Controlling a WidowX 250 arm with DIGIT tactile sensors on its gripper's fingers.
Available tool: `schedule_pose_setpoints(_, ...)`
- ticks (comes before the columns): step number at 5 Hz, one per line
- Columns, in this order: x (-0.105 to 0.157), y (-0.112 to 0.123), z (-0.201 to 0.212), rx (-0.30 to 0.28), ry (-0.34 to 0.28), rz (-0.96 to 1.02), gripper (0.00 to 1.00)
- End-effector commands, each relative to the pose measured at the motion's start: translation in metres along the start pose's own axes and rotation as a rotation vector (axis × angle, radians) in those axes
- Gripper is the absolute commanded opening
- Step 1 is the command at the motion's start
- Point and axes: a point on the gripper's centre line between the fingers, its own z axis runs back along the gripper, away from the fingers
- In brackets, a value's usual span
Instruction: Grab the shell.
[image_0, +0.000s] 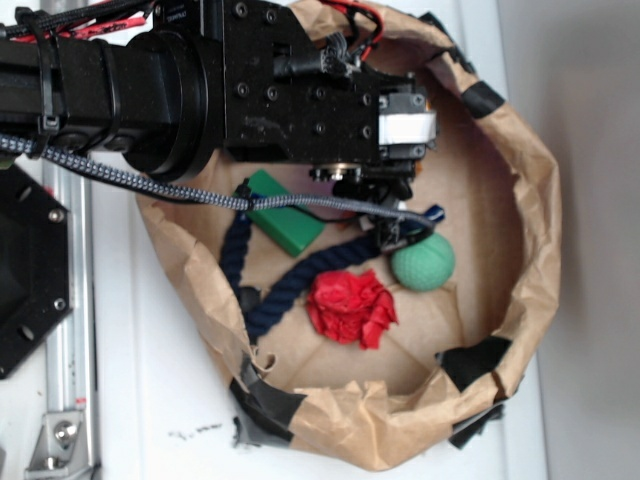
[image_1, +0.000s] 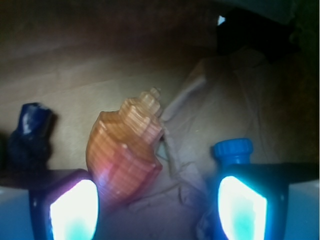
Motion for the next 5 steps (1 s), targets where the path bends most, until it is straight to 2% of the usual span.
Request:
schedule_pose_setpoints(1,0.025,0.01,0.0,-0.002,-0.042,-0.003,1.0)
schedule_pose_setpoints(2,0.032,0.004,0.0,-0.053,-0.043,0.064,1.0)
schedule_pose_setpoints(3,0.031,-0.004,0.004,-0.027,-0.01,0.299,1.0)
schedule_pose_setpoints(4,0.021,-0.007,-0.005,-0.003,0.068,0.432,1.0)
schedule_pose_setpoints(5,0.019,-0.006,-0.023,-0.029,0.117,0.471,1.0)
